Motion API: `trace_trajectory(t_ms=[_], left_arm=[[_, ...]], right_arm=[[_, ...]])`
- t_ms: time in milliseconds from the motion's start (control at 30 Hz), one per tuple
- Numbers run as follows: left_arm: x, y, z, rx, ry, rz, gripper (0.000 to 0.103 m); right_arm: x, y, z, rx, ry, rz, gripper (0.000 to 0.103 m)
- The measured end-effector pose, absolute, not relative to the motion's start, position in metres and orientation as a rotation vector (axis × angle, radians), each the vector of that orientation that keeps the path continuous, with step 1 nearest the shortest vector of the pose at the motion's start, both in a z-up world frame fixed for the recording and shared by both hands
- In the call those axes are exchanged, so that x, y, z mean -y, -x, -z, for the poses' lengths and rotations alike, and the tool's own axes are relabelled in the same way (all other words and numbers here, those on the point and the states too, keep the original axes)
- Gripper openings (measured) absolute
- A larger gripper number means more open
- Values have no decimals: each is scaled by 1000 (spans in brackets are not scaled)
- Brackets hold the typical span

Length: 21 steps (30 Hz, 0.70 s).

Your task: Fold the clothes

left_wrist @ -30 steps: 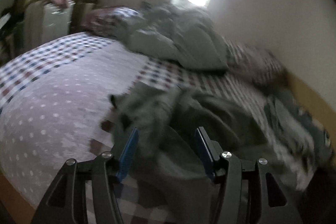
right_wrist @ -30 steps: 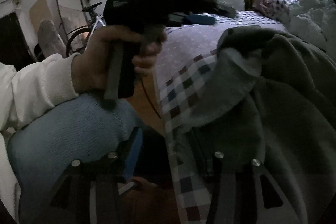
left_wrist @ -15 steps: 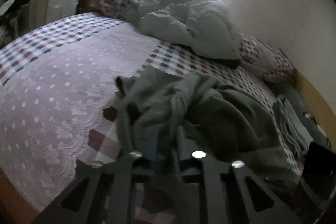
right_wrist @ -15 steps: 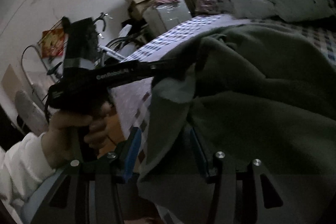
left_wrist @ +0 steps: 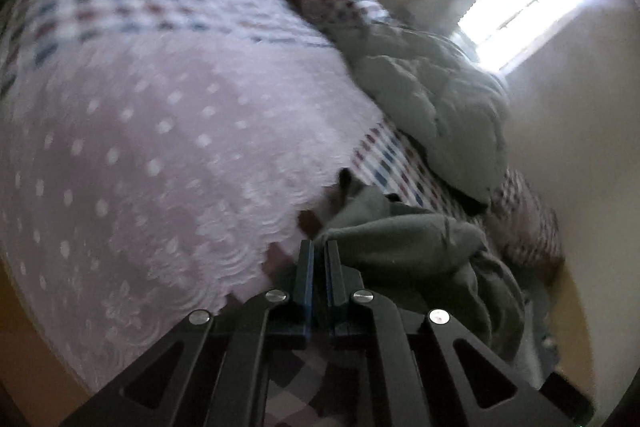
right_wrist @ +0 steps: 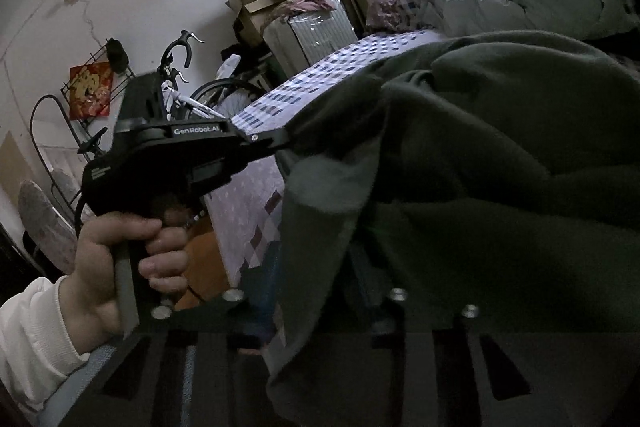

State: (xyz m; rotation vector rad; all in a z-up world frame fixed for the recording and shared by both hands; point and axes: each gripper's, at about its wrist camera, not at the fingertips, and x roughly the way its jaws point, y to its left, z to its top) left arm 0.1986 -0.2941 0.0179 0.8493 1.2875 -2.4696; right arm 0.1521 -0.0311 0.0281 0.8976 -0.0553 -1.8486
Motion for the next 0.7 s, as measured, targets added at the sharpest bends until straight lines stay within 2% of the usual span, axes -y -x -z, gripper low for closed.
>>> trace_trajectory(t_ms=[67, 200, 267, 333, 367, 433, 567, 700], left_arm=[[293, -196, -17, -1254, -900, 2486, 4], [272, -196, -37, -1009, -940, 2595, 10], [260, -198, -46, -908, -953, 2642, 20], [249, -203, -57, -843, -942, 2704, 37], [243, -206, -63, -801, -928, 2741, 41], [232, -211, -74, -726, -903, 2805, 56], [215, -210, -82, -659, -950, 2891, 57], [194, -198, -76, -566, -1137, 2909, 57]], right_arm=[[32, -153, -28, 59, -893, 1845, 22], [35, -157, -31, 61, -876, 1824, 22], [35, -160, -32, 60, -863, 1813, 22], [34, -163, -33, 58, -850, 1804, 23], [34, -165, -33, 52, -842, 1801, 23], [35, -169, -34, 36, -826, 1794, 24], [36, -179, -36, -5, -792, 1772, 24], [44, -189, -37, -66, -757, 1753, 24]])
